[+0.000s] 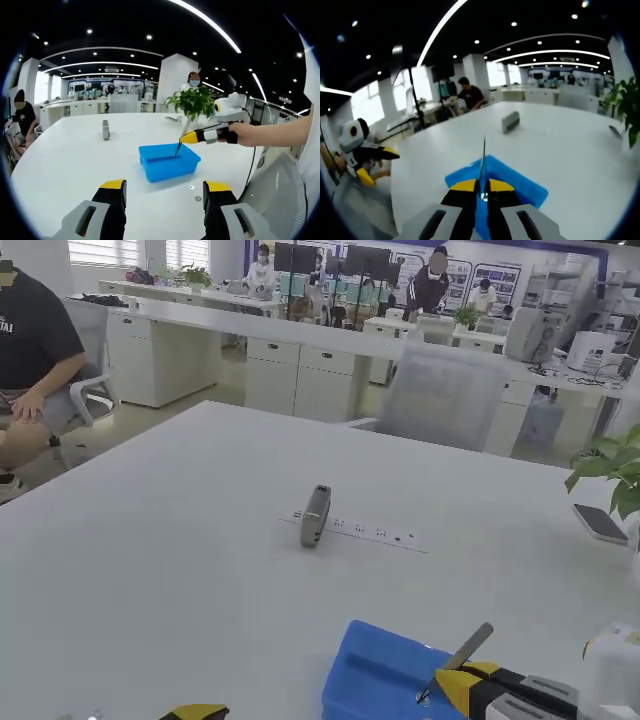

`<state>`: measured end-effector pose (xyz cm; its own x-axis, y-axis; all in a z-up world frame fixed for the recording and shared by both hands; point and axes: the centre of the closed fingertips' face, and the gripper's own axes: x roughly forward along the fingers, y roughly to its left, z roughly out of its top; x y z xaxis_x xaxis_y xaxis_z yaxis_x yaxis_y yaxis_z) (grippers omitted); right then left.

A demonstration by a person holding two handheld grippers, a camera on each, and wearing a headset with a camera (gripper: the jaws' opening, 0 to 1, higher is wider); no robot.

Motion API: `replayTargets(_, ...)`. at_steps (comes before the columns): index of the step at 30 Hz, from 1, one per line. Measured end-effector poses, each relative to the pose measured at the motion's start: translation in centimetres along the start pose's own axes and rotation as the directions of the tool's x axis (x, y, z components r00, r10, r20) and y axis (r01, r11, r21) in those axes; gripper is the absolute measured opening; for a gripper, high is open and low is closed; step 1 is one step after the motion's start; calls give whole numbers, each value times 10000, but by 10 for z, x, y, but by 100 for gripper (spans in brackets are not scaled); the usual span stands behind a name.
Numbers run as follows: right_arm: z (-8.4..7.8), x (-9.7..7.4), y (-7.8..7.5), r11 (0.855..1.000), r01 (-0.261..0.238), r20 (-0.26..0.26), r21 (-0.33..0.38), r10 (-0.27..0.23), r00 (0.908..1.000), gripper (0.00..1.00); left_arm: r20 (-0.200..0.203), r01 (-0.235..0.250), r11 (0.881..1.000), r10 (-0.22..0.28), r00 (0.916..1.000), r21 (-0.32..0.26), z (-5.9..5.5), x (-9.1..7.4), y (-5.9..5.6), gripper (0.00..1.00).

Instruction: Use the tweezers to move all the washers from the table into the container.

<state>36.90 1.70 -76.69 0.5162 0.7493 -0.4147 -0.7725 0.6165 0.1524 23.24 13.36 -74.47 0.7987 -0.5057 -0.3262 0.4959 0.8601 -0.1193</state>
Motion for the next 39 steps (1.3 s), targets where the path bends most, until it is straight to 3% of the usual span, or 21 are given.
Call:
replayTargets(9, -20, 23, -16, 9998, 42, -664, 175, -30, 9978, 3, -20, -83, 10000, 83, 10000, -31, 0, 0, 2, 61)
replayTargets(22, -27, 28, -11, 9999, -114, -961, 23, 116, 9953, 4, -93, -110, 9999, 110, 9999, -29, -2, 0, 2, 61)
replayTargets(30, -16, 18, -6, 9999, -121, -581, 0, 121, 9982, 4, -82, -134, 9999, 134, 9999, -48, -2, 0, 3, 61)
replayTargets(39, 5, -8, 20, 9986, -494, 168, -210, 498, 9986, 4, -116, -80, 10000, 80, 9999, -22, -2, 0, 2, 61)
